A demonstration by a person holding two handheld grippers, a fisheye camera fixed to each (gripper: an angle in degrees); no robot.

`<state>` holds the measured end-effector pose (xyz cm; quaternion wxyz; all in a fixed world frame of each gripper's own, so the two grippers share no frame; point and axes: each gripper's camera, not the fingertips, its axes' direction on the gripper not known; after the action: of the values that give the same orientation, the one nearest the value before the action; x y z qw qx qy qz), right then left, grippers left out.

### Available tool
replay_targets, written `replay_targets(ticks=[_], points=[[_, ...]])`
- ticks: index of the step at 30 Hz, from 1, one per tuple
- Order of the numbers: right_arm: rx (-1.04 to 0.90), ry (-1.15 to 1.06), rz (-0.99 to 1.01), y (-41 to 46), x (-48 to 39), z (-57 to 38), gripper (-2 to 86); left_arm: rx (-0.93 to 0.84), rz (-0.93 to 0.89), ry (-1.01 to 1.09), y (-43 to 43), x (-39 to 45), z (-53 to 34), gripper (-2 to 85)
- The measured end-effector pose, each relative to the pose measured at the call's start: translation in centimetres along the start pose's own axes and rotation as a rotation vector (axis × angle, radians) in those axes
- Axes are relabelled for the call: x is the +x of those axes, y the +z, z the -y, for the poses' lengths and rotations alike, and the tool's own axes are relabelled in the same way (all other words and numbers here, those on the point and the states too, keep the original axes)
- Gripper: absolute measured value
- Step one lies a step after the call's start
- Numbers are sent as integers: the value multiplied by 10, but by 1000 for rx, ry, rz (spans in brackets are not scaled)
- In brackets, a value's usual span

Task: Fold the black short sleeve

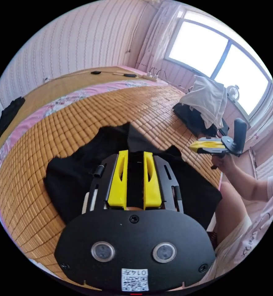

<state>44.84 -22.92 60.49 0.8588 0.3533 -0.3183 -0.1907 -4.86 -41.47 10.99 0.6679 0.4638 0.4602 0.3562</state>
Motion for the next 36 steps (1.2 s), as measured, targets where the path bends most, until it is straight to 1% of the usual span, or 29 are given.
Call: replay_targets(ticks=[4,6,8,11,13,16,17,18,21,22,23,26,29,31,33,34,36], points=[[-64,30,35,11,0,21,45,44,17,-75,-52,-44,-45,81],[-62,32,24,22,0,48,69,89,62,-168,-78,-80,-64,80],[-68,40,-16,35,2,71,82,119,91,-227,-91,-107,-71,79],[-102,94,-15,63,13,109,110,139,183,-303,-98,-148,-73,78],[-137,127,-48,82,21,127,116,119,171,-362,-93,-173,-69,85],[-210,181,-38,110,32,148,107,65,55,-434,-78,-206,-59,105],[-237,181,-15,118,33,154,81,33,21,-451,-71,-215,-55,99],[-253,175,-5,122,33,159,40,26,18,-453,-68,-222,-51,84],[-224,181,-62,117,32,171,17,35,-10,-468,-76,-239,-42,24],[-214,184,-70,114,33,174,14,48,-18,-483,-80,-242,-41,18],[-187,183,-78,108,34,182,11,93,-21,-509,-90,-247,-38,8],[-103,195,-92,81,35,201,5,208,-36,-546,-121,-253,-31,-2],[-56,152,-84,51,24,207,3,272,-23,-506,-155,-240,-29,-5],[-30,112,-53,27,11,199,3,293,-47,-459,-176,-223,-37,-6],[0,34,29,-13,-14,171,3,308,-88,-367,-209,-190,-62,-5],[3,12,40,-24,-22,162,3,304,-94,-346,-217,-180,-71,-5],[10,-71,42,-65,-53,114,5,277,-96,-272,-249,-135,-116,-3]])
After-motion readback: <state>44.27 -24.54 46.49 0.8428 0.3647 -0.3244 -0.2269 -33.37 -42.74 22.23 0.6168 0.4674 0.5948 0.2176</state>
